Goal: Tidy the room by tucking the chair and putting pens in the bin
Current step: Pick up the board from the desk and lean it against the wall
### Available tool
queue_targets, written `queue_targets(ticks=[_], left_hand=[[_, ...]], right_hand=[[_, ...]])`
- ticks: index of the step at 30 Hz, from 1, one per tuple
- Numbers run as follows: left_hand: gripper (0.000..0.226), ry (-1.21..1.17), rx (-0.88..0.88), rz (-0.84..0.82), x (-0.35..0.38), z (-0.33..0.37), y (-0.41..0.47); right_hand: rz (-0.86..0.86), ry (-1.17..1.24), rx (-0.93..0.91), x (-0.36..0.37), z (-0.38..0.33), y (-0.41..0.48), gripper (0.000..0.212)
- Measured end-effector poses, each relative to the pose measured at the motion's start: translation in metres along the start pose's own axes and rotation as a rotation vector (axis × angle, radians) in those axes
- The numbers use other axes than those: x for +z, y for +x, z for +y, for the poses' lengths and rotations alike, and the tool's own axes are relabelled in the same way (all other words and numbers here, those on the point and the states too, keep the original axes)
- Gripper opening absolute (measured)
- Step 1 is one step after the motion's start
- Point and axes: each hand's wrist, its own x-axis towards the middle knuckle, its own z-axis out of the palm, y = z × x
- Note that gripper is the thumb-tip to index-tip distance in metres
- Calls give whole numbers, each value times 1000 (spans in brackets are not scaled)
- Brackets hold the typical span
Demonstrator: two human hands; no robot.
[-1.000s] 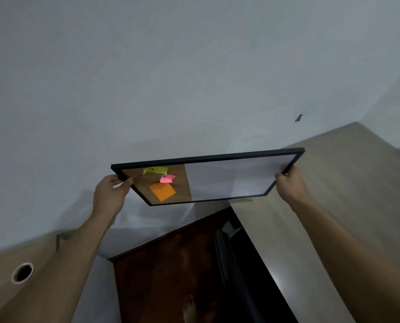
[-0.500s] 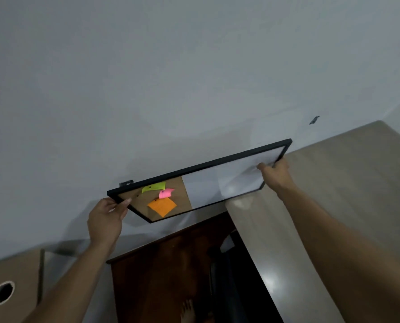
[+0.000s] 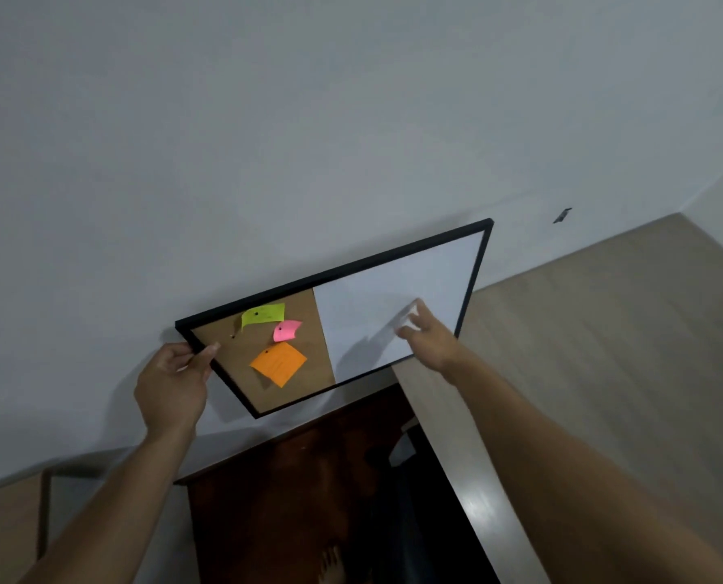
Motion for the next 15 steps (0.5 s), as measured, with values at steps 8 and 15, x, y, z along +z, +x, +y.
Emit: queue_targets(ticks=[8,15], left_hand=[[55,-38,-37,-73,27,1,-11],[31,123,-103,-310,36,-13,-18]], right_hand=[[-11,109,-15,54,-13,0,75],[-17,193,35,47,-19,13,86]])
